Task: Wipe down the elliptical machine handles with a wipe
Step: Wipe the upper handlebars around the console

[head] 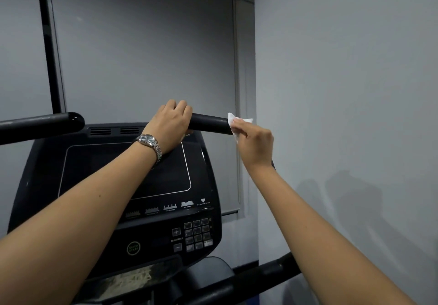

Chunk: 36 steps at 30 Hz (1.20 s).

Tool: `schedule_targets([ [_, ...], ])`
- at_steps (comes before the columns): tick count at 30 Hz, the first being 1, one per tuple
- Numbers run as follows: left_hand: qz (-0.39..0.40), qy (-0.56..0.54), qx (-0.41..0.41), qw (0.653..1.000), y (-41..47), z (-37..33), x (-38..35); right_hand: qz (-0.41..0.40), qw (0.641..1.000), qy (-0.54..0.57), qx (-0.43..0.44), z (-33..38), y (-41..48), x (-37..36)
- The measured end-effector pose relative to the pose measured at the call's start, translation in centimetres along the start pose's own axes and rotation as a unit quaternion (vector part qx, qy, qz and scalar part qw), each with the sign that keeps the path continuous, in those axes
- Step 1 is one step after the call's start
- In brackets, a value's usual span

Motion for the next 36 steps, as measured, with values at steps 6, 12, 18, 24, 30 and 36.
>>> schedule_targets([
  [6, 0.004, -0.002, -0.003, 1.0, 0.1, 0.0, 0.1, 0.039, 0.997, 0.005, 0.06, 2.8, -0.7, -1.1],
  [12, -0.004, -0.001, -0.005, 1.0, 0.0, 0.0, 0.0, -0.005, 1.0, -0.022, -0.019, 0.9, 0.6, 0.0],
  [18, 0.006, -0.011, -0.003, 1.0, 0.0, 0.0, 0.1, 0.032, 0.999, -0.012, 0.028, 1.0, -0.4, 0.7],
  [24, 0.006, -0.017, 0.0, 1.0, 0.0, 0.0, 0.2, 0.022, 0.999, -0.032, 0.023, 1.4, -0.4, 0.5],
  [30, 0.007, -0.01, -0.001, 1.0, -0.1, -0.1, 0.2, 0.036, 0.997, -0.065, -0.032, -1.5, 0.3, 2.3],
  [36, 0.019, -0.004, -0.005, 1.0, 0.0, -0.1, 0.4, 0.078, 0.995, -0.027, 0.049, 0.0, -0.4, 1.9],
])
Point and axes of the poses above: each hand's wrist, its own y-axis towards the middle knuckle, its own x-axis out of the back of the hand, z = x × y, the point moved 3 cm from there along y, towards the middle knuckle, and after that the axes turned 5 degrees about -z, right-handed, at the moved point
